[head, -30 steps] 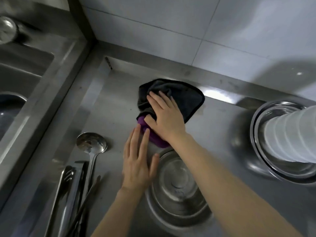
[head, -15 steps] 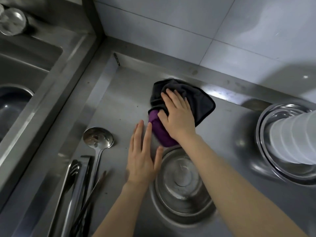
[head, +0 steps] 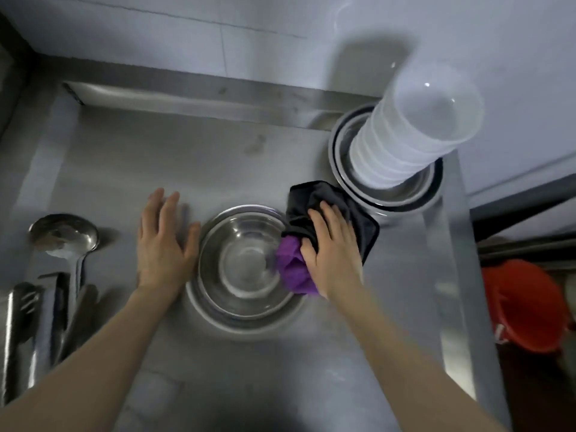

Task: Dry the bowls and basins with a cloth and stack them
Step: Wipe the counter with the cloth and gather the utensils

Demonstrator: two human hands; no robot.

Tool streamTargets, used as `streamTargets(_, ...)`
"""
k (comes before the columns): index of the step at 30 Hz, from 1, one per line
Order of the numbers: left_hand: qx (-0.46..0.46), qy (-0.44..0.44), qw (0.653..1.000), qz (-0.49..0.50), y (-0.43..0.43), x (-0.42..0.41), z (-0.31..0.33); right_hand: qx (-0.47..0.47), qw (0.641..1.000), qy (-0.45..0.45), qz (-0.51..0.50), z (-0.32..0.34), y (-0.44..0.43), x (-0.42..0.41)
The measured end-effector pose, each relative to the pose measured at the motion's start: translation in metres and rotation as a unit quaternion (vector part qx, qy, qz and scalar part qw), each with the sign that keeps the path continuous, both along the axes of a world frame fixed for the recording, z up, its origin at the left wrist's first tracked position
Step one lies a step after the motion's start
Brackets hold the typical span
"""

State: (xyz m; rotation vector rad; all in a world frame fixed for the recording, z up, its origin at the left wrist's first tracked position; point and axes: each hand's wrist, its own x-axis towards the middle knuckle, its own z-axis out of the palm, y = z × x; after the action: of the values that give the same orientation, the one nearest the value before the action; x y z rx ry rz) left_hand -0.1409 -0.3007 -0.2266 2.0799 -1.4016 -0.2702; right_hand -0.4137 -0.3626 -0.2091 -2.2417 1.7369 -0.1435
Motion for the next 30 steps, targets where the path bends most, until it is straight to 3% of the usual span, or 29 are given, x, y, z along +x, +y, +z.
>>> streamTargets(4,-0.002,-0.047,0.996,-0.082,0.014,-0.025,0.011,0.008,0.998,-0.015,-0.057,0.003,0.099,-0.061)
streamTargets(8,0.006,-0.025,0.976,-0.217,0.069,-0.112,0.023,0.025,0.998,0.029,-0.048,0.008,0.215,-0.109)
streamTargets(13,0.057,0.006,0.927,-0.372,0.142,-0.214,0.021,0.038,0.995,0.08,-0.043,0.011,0.221,-0.134)
streamTargets(22,0.127,-0.019,0.921,-0.369,0.128,-0.229,0.018,0.032,0.992,0.02,-0.121,0.011,0.1,-0.15)
streamTargets(26,0.122,-0.02,0.93,-0.345,0.127,-0.212,0.023,0.019,0.99,0.01,-0.142,0.006,0.146,-0.149)
streamTargets(30,0.122,0.002,0.956,-0.268,0.153,-0.176,0.038,0.048,0.996,0.031,-0.069,0.011,0.219,-0.148)
